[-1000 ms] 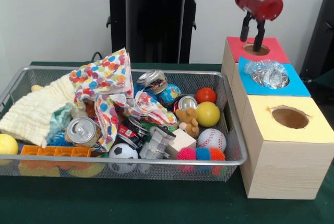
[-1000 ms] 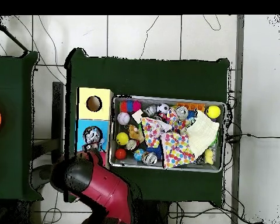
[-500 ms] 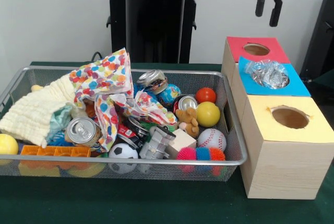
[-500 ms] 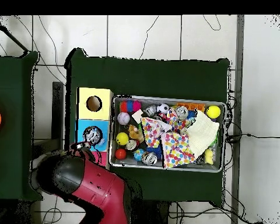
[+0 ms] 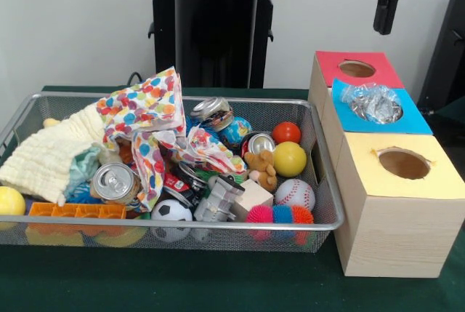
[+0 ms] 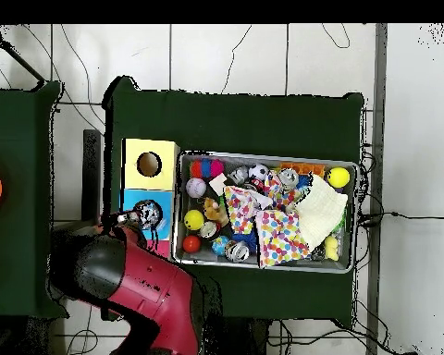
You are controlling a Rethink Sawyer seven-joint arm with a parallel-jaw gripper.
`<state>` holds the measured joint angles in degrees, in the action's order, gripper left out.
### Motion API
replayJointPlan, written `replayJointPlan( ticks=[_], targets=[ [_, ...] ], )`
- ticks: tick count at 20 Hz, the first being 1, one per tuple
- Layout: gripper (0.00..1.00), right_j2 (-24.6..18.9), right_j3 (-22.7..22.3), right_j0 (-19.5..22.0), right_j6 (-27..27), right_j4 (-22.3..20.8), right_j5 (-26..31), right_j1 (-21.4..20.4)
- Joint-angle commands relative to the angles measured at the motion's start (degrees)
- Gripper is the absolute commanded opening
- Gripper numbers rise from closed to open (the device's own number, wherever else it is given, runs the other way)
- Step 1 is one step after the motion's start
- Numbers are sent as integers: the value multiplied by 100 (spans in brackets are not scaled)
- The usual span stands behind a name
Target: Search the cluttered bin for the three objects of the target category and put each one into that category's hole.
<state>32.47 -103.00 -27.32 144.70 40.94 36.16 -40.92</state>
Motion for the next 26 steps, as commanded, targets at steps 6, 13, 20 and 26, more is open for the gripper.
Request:
replayJointPlan(
  ticks=[6, 13, 20, 26],
  targets=[
    [0, -455, 67, 138, 1328, 83, -316, 209],
    [0, -902, -236, 235, 1398, 511, -1029, 456],
    [0, -1362, -678, 483, 1059, 767, -1573, 360],
    [0, -1409, -697, 526, 1087, 676, -1595, 355]
  ],
)
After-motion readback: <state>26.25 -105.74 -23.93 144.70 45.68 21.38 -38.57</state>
